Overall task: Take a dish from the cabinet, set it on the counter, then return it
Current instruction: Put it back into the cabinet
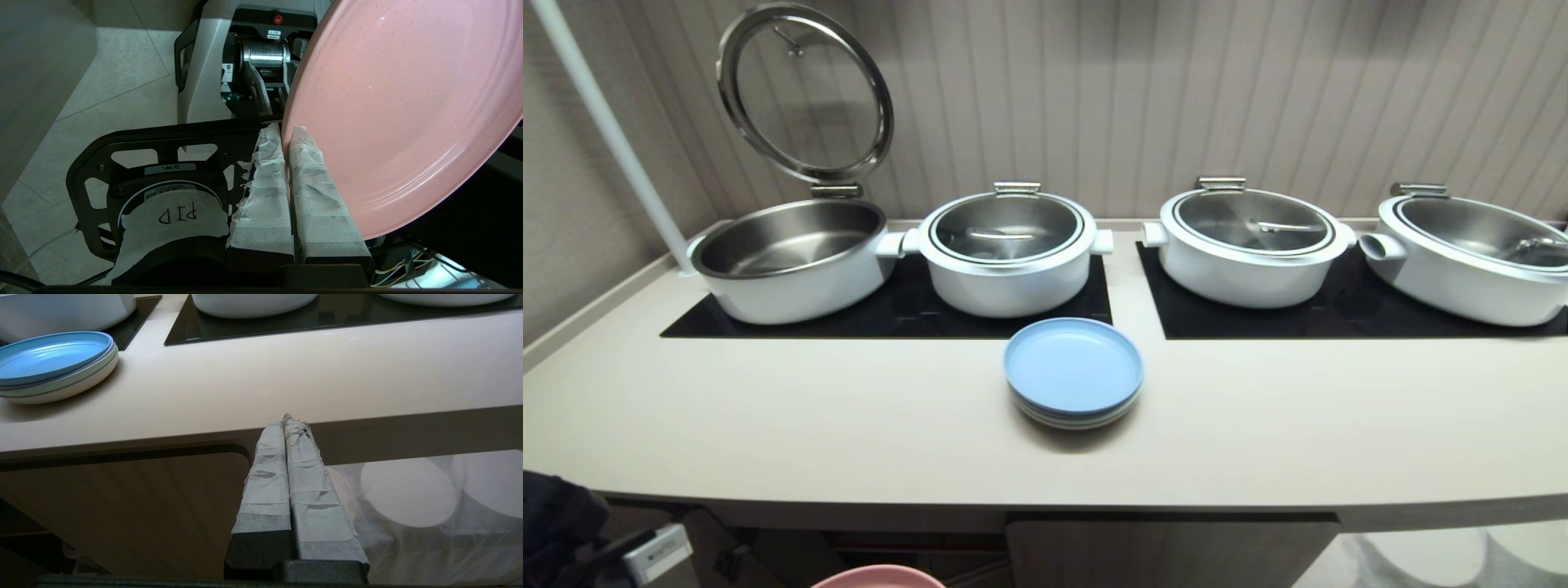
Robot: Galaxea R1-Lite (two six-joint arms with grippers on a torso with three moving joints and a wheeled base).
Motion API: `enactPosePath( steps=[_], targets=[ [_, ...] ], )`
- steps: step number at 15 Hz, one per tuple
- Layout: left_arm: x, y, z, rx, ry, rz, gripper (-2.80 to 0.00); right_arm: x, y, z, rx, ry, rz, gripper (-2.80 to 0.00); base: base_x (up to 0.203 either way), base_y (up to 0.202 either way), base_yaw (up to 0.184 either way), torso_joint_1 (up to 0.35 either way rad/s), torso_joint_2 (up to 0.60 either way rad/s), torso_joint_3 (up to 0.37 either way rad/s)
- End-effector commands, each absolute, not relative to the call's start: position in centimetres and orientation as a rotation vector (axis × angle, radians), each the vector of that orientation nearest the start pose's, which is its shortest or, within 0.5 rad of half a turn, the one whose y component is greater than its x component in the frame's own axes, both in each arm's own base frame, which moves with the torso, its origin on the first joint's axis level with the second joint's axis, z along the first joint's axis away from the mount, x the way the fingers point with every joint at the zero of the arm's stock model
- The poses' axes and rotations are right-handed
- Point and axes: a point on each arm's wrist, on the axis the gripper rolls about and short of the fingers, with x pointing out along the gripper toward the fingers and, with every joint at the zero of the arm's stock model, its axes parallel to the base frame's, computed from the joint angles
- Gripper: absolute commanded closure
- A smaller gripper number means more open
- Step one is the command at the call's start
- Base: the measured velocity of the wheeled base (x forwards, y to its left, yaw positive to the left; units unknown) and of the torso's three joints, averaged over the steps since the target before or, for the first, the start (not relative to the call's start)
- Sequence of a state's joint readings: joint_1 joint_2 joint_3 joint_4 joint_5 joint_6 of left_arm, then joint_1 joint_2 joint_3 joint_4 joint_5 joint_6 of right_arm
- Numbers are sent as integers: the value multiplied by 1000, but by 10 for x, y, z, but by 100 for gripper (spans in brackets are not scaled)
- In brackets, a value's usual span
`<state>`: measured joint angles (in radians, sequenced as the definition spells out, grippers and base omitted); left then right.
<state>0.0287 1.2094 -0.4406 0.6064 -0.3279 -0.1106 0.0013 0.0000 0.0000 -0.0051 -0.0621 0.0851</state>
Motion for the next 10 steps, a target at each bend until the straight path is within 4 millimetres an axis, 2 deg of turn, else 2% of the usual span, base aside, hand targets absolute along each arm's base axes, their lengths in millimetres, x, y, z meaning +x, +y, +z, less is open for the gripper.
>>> enactPosePath(
  steps=[1, 10],
  targets=[
    [92, -6, 114, -329, 1383, -186, 0, -23, -1, 76, 86, -9, -61, 0, 0, 0, 0, 0, 0, 0],
    [90, -6, 115, -327, 1367, -189, 0, -23, -1, 76, 86, -9, -61, 0, 0, 0, 0, 0, 0, 0]
  ],
)
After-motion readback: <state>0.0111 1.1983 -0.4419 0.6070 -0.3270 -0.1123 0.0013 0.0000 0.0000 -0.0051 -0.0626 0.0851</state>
